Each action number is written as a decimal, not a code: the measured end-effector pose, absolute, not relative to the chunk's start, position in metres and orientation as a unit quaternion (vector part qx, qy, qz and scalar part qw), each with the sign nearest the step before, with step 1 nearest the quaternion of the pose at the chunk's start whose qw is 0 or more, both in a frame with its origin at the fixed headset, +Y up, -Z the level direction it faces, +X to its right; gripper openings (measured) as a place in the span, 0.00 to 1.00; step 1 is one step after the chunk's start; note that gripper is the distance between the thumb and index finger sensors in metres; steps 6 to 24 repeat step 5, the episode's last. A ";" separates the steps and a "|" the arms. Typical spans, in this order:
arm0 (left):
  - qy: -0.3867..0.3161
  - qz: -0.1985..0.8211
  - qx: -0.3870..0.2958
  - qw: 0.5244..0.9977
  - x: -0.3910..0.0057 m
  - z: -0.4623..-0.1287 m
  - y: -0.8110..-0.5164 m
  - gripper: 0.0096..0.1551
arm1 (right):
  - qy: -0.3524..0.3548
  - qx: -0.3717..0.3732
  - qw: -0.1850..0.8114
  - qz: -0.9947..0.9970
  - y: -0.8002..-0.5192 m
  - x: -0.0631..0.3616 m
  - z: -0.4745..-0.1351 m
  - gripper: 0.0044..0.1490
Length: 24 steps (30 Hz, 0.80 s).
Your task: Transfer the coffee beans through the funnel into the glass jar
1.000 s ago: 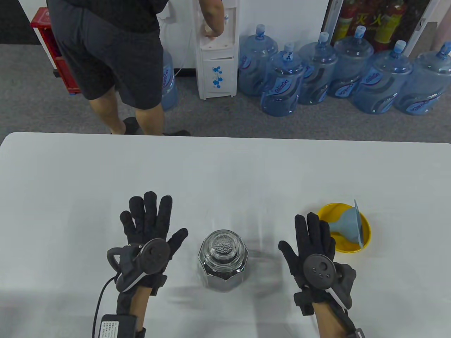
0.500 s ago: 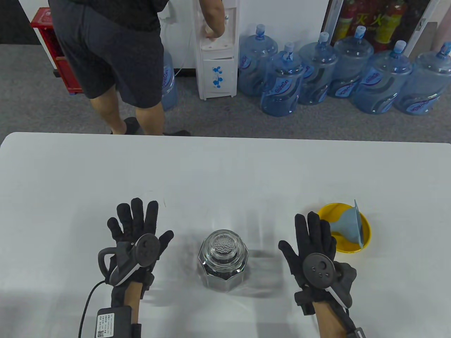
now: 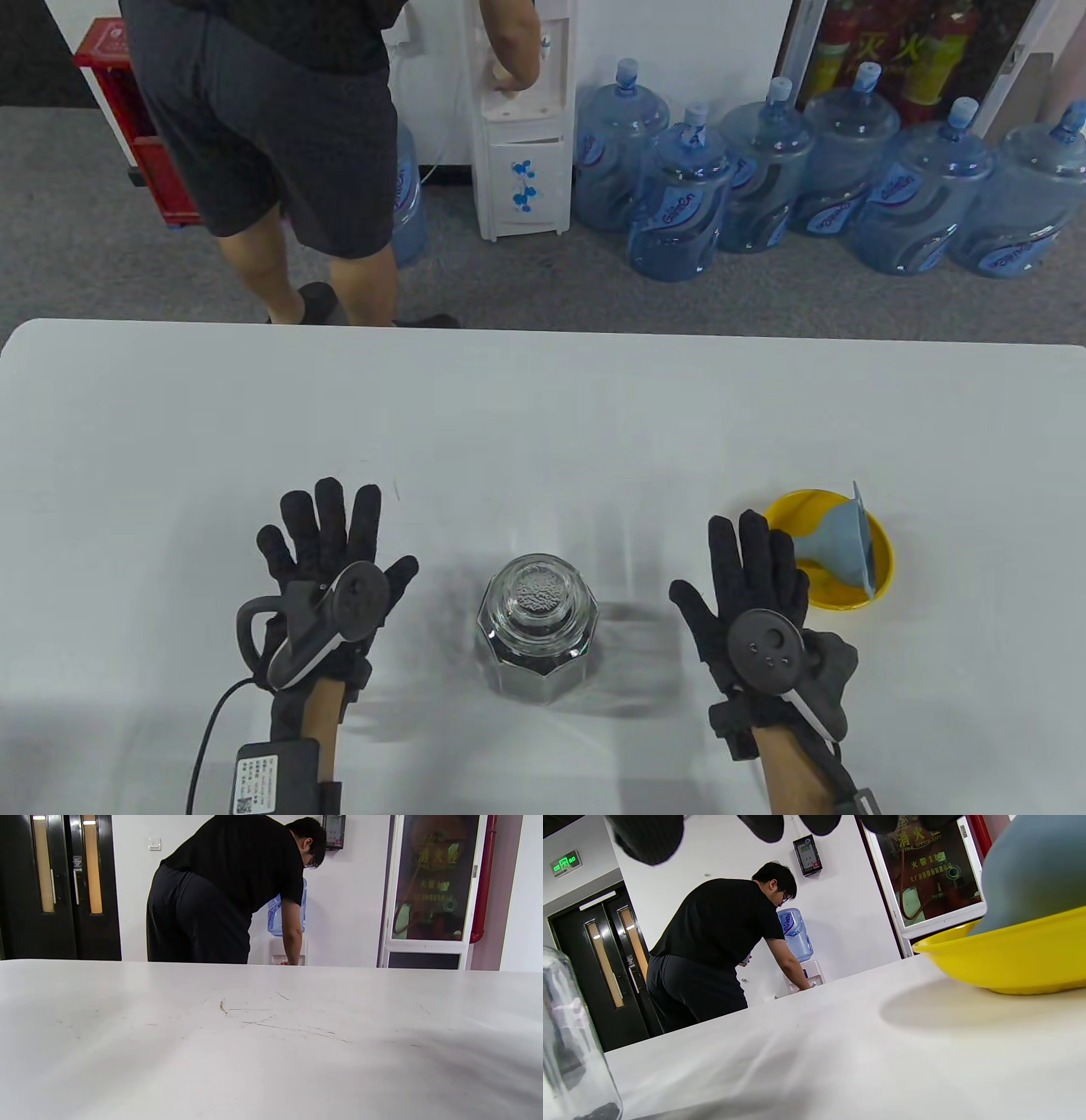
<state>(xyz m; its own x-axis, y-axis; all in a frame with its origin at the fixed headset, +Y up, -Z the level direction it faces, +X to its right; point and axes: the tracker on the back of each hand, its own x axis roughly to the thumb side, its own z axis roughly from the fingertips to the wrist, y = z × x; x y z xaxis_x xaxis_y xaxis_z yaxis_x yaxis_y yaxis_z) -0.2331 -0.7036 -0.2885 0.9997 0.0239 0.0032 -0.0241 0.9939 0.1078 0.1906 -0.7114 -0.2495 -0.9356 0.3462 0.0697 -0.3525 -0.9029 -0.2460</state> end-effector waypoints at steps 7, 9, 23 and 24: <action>0.000 0.011 0.049 0.999 -0.233 -0.288 -0.705 0.49 | -0.130 0.014 0.177 0.976 -0.712 0.190 -0.249 0.51; 0.000 0.011 0.049 0.999 -0.233 -0.288 -0.705 0.49 | -0.130 0.014 0.177 0.976 -0.712 0.190 -0.249 0.51; 0.000 0.011 0.049 0.999 -0.233 -0.288 -0.705 0.49 | -0.130 0.014 0.177 0.976 -0.712 0.190 -0.249 0.51; 0.000 0.011 0.049 0.999 -0.233 -0.288 -0.705 0.49 | -0.130 0.014 0.177 0.976 -0.712 0.190 -0.249 0.51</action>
